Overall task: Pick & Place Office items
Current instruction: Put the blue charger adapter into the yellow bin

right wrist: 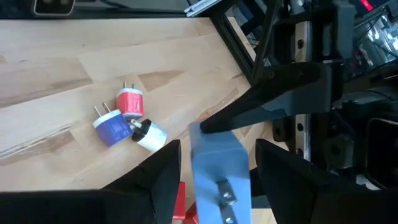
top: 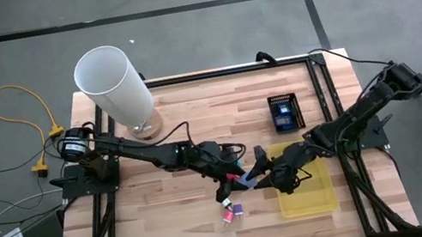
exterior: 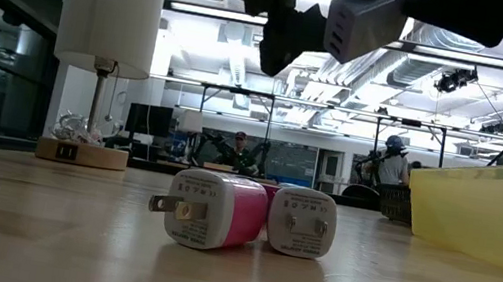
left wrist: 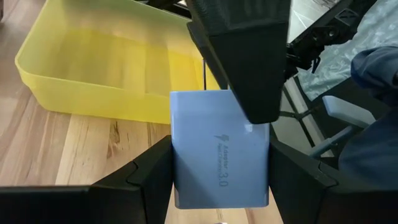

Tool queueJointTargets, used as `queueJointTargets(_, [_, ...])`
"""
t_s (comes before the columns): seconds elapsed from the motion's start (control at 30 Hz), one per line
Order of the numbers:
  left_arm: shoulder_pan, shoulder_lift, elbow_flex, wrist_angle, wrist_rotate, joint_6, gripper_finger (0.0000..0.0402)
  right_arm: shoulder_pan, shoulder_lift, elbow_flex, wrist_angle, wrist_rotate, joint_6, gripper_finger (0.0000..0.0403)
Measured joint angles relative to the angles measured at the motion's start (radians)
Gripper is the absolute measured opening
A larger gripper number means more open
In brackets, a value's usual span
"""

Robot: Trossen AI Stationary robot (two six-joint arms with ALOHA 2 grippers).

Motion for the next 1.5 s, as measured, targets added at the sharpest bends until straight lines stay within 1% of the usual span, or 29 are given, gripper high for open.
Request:
queueJointTargets(0.1, [0.0,0.0,0.0,-0.001,0.0,0.0,0.0209,-0.007,0.012,0.0,0.027,-0.002,0.0,0.0193])
queueJointTargets(0.23, [0.0,0.0,0.0,-0.008,0.0,0.0,0.0209,-0.007,0.026,0.0,0.031,-0.034,0.002,0.0193])
queueJointTargets(0.7, [0.0,0.0,0.0,-0.028,0.0,0.001,0.0209,0.001,0.034,0.0,0.025,-0.024,0.002,0.0193])
queueJointTargets(0.8, [0.0,0.0,0.0,-0.027,0.001,0.001,0.0209,0.001,0.034,0.0,0.028,-0.022,0.002,0.0183])
queueJointTargets(1.1, [0.0,0.0,0.0,-0.029,0.0,0.0,0.0209,-0.001,0.034,0.0,0.026,-0.019,0.001,0.0125])
queueJointTargets(1.2, [0.0,0.0,0.0,-0.029,0.0,0.001,0.0209,-0.001,0.034,0.0,0.027,-0.019,0.001,0.012])
queueJointTargets(1.37, [0.0,0.0,0.0,-0.028,0.001,0.0,0.0209,-0.001,0.034,0.0,0.025,-0.02,0.001,0.0124])
queueJointTargets(1.5, [0.0,0.0,0.0,-0.028,0.001,0.0,0.0216,-0.001,0.034,0.0,0.025,-0.019,0.001,0.0114])
